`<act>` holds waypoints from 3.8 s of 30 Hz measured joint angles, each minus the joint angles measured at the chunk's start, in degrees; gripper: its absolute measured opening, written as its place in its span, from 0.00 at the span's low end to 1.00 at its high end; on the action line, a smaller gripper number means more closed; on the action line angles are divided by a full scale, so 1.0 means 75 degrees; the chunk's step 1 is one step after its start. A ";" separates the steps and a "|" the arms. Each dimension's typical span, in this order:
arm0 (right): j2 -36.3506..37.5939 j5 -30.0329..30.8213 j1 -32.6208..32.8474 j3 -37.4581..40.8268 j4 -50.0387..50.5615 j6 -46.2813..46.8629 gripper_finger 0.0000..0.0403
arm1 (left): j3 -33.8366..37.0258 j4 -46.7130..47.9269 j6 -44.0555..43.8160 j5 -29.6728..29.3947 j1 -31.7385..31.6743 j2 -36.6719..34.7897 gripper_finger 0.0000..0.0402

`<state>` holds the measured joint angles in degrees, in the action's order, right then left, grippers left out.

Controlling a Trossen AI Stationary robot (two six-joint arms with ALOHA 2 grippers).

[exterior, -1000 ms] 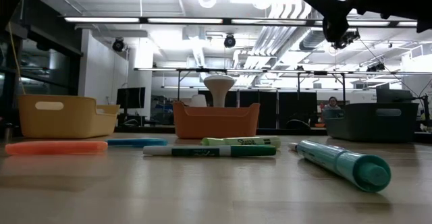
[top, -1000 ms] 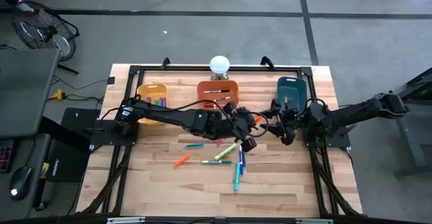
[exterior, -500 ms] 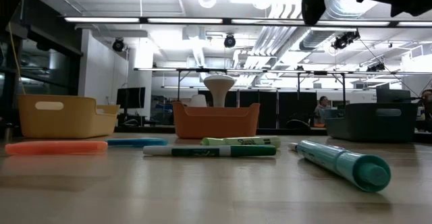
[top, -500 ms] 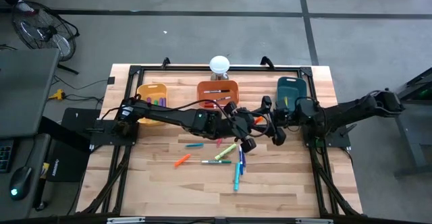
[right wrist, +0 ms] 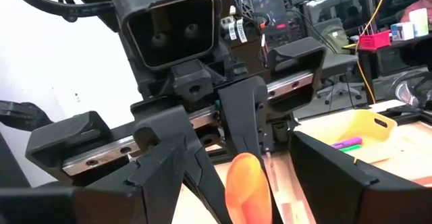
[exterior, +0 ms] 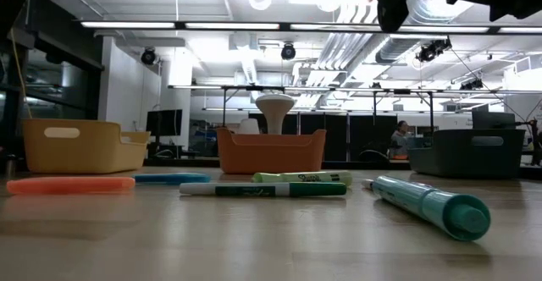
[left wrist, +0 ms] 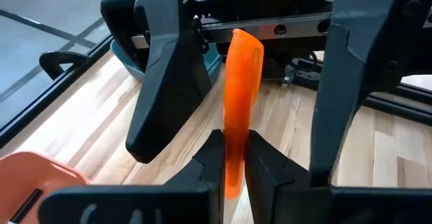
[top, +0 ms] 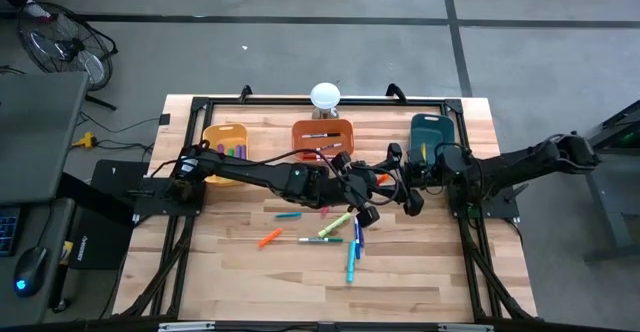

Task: Pick & Place Markers
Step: Put the bottom orange pen into the blue bin

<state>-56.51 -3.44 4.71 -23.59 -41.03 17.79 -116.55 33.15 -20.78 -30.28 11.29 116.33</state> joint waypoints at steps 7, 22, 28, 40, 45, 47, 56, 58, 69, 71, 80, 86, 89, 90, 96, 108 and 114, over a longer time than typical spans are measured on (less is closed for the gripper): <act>0.0268 -0.0013 0.0000 -0.0003 0.0501 -0.0046 0.54 | 0.0000 -0.0027 0.0000 -0.0020 -0.0005 0.0012 0.07; 0.1294 0.0251 0.0003 0.0023 0.1829 -0.0639 0.12 | -0.0006 -0.0155 -0.0063 -0.0042 -0.0009 0.0009 0.07; 0.1291 0.0210 0.0003 0.0023 0.1803 -0.0574 0.09 | -0.0009 -0.0140 -0.0121 0.0000 -0.0009 0.0003 0.07; 0.1291 0.0331 0.0006 0.0023 0.1770 -0.0545 0.09 | -0.0009 -0.0080 0.0158 0.0018 -0.0012 -0.0006 0.34; 0.1291 0.0500 -0.0096 0.0023 0.1781 -0.0550 0.09 | -0.0012 0.0118 0.0429 -0.0117 -0.0012 -0.0006 0.44; 0.1294 0.0513 -0.0228 0.0020 0.1888 -0.0515 0.09 | -0.0012 0.0317 0.0537 -0.0330 -0.0012 -0.0006 0.45; 0.1382 0.0578 -0.1174 0.0009 0.2722 -0.0029 0.09 | 0.0008 0.2847 -0.0517 -0.1424 -0.0006 -0.0575 0.46; 0.1445 0.0646 -0.1425 -0.0016 0.3119 0.0070 0.09 | -0.0025 0.3111 -0.0753 -0.1791 -0.0006 -0.0640 0.46; 0.0834 0.2829 -0.2918 -0.2683 0.8777 0.0441 0.09 | 0.0608 0.4683 -0.1005 -0.2714 -0.0362 -0.1179 0.46; 0.0645 0.3013 -0.3341 -0.3046 0.9743 0.0743 0.09 | 0.0962 0.4684 -0.1008 -0.2754 -0.0556 -0.1290 0.46; 0.0318 0.2366 -0.5631 -0.3246 1.1535 0.1914 0.09 | 0.3778 0.1669 0.0309 -0.1693 -0.1357 -0.2475 0.46; -0.0107 0.1632 -0.6916 -0.3246 1.1556 0.1861 0.09 | 0.5761 0.0733 0.0468 -0.0767 -0.1672 -0.3916 0.46; -0.0620 0.1227 -0.7316 -0.3246 1.1554 0.1845 0.09 | 0.6401 0.0642 0.0439 -0.0593 -0.1659 -0.4607 0.46; -0.0819 0.1128 -0.7370 -0.3246 1.1554 0.1846 0.09 | 0.6629 0.0652 0.0387 -0.0580 -0.1655 -0.4822 0.46; -0.1929 0.0927 -0.7486 -0.3246 1.1819 0.1971 0.09 | 0.8005 0.0529 -0.0081 0.0060 -0.1655 -0.6272 0.46; -0.2605 0.0406 -0.7461 -0.3244 1.3003 0.2482 0.09 | 0.9343 0.1102 -0.0863 0.0834 -0.1652 -0.7947 0.46; -0.2605 0.0294 -0.7455 -0.3246 1.3298 0.2772 0.11 | 0.9361 0.0894 -0.0703 0.1052 -0.1652 -0.7938 0.46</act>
<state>-76.05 -1.23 -51.20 -47.94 58.71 38.58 -46.34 39.86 -26.05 -22.39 -1.10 56.80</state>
